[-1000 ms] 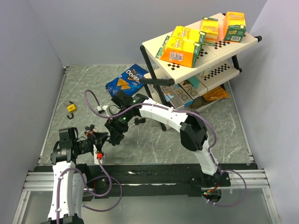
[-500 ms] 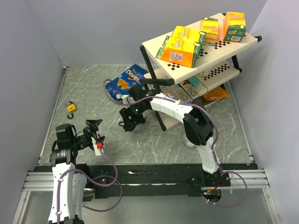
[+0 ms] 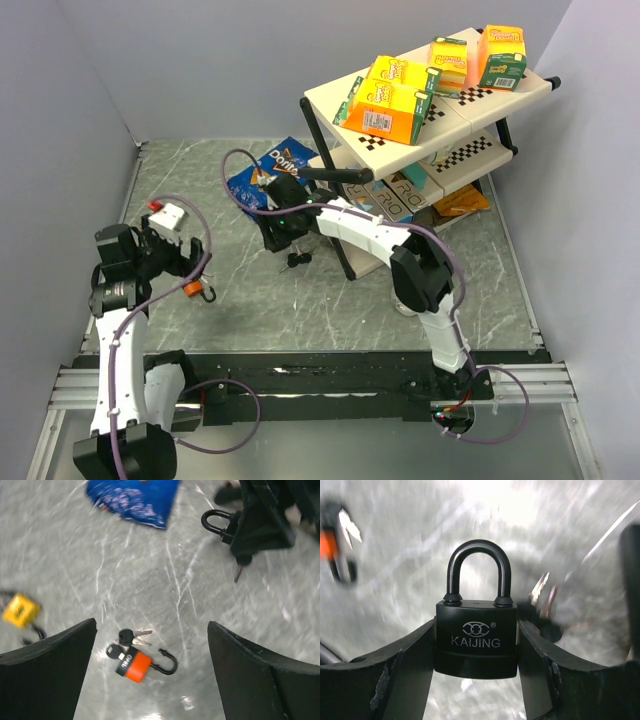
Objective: Lock with the key
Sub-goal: Place the lock at the center of the board, then pick up the lock from the center of the board.
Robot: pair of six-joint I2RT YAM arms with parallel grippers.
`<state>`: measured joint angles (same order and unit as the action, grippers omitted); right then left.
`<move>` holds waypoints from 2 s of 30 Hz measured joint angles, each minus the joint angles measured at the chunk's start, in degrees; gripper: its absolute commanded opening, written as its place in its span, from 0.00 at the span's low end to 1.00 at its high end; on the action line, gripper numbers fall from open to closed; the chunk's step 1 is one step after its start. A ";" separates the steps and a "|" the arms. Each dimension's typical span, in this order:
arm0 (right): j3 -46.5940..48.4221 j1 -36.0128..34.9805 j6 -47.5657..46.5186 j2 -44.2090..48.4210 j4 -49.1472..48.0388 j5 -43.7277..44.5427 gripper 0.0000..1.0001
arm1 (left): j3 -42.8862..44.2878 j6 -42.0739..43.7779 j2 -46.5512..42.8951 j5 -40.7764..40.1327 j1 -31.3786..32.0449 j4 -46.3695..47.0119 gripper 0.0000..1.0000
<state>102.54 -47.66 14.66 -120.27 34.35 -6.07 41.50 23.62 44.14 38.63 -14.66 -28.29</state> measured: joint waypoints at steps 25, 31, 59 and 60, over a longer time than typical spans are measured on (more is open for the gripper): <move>5.05 -6.21 13.25 -11.72 0.09 15.02 0.43 | 11.74 -23.98 14.95 -4.46 -12.92 0.59 0.96; 5.05 -6.21 14.19 -11.72 -0.46 14.88 0.86 | 15.34 -19.61 20.87 -6.12 -13.70 -3.13 0.96; -7.45 -10.80 -8.52 17.84 -16.39 6.95 1.00 | 32.54 47.91 43.36 4.50 -20.50 -42.73 0.96; -8.98 -10.86 -10.14 19.80 -17.31 5.53 1.00 | 31.10 53.16 42.53 3.74 -20.22 -43.89 0.96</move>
<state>93.56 -58.52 4.51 -100.47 17.04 -0.54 72.60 76.77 86.67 42.37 -34.87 -72.18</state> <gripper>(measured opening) 0.997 0.966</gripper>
